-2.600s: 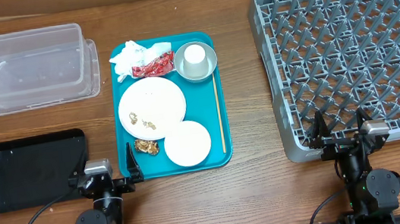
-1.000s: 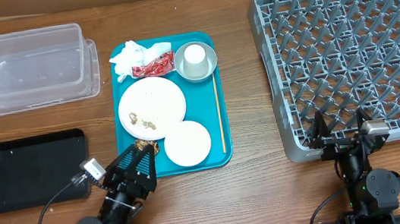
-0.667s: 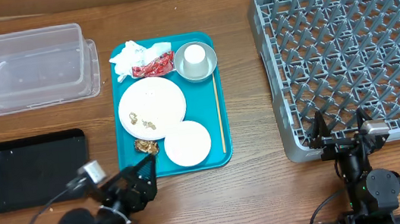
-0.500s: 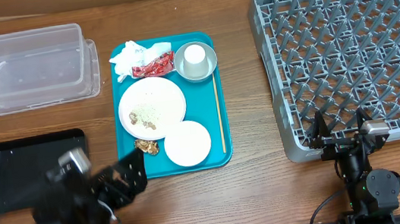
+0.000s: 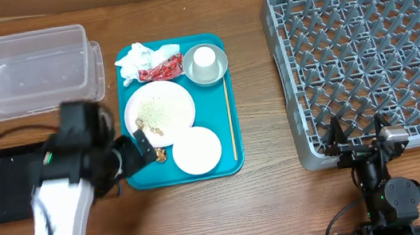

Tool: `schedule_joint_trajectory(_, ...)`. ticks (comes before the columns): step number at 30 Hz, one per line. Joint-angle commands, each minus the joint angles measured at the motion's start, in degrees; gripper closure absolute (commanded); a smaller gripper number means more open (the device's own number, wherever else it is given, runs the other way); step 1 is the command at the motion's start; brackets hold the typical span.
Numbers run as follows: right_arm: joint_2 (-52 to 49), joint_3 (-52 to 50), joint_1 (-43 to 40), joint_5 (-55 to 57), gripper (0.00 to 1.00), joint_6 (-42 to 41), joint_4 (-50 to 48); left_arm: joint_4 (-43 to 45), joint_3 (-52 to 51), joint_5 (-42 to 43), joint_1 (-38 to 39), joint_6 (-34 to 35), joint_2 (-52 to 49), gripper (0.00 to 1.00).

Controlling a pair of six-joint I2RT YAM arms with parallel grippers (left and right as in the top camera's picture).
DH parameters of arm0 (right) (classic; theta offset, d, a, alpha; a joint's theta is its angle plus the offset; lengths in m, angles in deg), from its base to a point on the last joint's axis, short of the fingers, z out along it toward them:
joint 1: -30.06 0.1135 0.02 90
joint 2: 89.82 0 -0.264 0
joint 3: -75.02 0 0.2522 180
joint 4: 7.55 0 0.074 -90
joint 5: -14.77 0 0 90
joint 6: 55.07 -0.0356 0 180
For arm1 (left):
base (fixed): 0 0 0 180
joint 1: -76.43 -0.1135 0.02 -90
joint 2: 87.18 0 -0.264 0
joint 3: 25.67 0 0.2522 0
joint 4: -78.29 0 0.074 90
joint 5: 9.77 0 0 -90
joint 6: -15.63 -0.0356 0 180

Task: Sort waste into correct bins and load items into the dishwasher
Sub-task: 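Move the left gripper toward the brown food scrap beside the plate, then close the left gripper on the brown food scrap and lift it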

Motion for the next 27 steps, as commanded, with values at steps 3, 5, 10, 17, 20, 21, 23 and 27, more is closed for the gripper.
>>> schedule_joint_trajectory(3, 0.6, -0.6, 0.2, 0.8, 0.00, 0.2, -0.4, 1.8, 1.3, -1.6, 0.7, 2.6, -13.2, 0.00)
schedule_joint_trajectory(5, 0.6, -0.6, 0.2, 0.8, 0.00, 0.2, -0.4, 4.8, 1.3, -0.2, 0.7, -1.3, -17.9, 0.00)
schedule_joint_trajectory(10, 0.6, -0.6, 0.2, 0.8, 0.00, 0.2, -0.4, 9.4, 1.3, -0.9, 0.8, -4.8, -25.9, 0.00)
schedule_joint_trajectory(17, 0.6, -0.6, 0.2, 0.8, 0.00, 0.2, -0.4, 12.3, 1.3, -2.5, 0.8, -7.2, -30.0, 0.00)
schedule_joint_trajectory(20, 0.6, -0.6, 0.2, 0.8, 0.00, 0.2, -0.4, 12.6, 1.3, -2.3, 0.9, -6.0, -30.0, 0.00)
schedule_joint_trajectory(21, 0.6, -0.6, 0.2, 0.8, 0.00, 0.2, -0.4, 12.9, 1.3, -2.3, 1.0, -5.9, -30.0, 0.00)
schedule_joint_trajectory(23, 0.6, -0.6, 0.2, 0.8, 0.00, 0.2, -0.4, 14.2, 0.9, -2.3, 1.3, -5.9, -30.0, 0.00)
schedule_joint_trajectory(27, 0.6, -0.6, 0.2, 0.8, 0.00, 0.2, -0.4, 16.0, -0.2, -2.4, 2.2, -5.3, -30.0, 0.00)
